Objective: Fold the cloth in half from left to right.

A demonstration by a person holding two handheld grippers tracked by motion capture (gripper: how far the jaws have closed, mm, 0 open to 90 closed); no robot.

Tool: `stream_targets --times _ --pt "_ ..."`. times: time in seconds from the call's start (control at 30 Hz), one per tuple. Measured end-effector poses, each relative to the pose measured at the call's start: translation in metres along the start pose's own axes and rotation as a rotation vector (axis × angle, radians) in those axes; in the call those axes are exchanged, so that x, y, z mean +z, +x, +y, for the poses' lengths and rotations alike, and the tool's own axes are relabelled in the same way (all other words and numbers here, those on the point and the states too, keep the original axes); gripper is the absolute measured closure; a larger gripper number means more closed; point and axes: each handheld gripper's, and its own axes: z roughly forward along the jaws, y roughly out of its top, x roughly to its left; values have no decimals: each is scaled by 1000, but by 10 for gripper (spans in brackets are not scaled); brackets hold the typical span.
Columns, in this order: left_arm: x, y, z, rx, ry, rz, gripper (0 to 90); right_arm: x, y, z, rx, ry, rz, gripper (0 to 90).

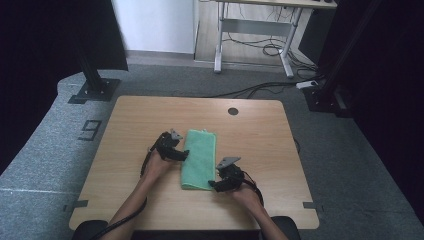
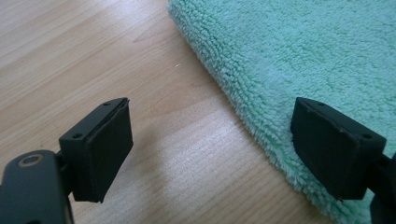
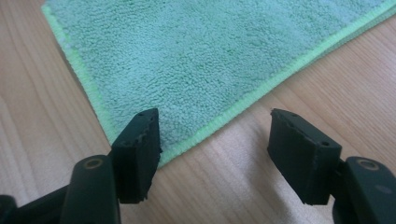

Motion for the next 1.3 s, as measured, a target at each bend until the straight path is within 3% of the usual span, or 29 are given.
stream_targets --times 0.23,0.53,0.7,0.9,1.3 --pt "2 3 -2 -36 -7 -25 137 0 -2 -1 9 -8 3 339" --pt "-5 -2 3 -10 -8 -11 143 -2 -1 0 5 -20 2 331" --pt "-16 -6 5 1 -20 -37 141 -7 -5 0 12 -39 0 312" --pt "-33 -10 -2 -14 -45 -83 129 -13 -11 -2 36 -55 -15 259" --pt "-72 -5 -25 -30 -56 -99 111 -34 -27 -9 89 -77 -39 138"
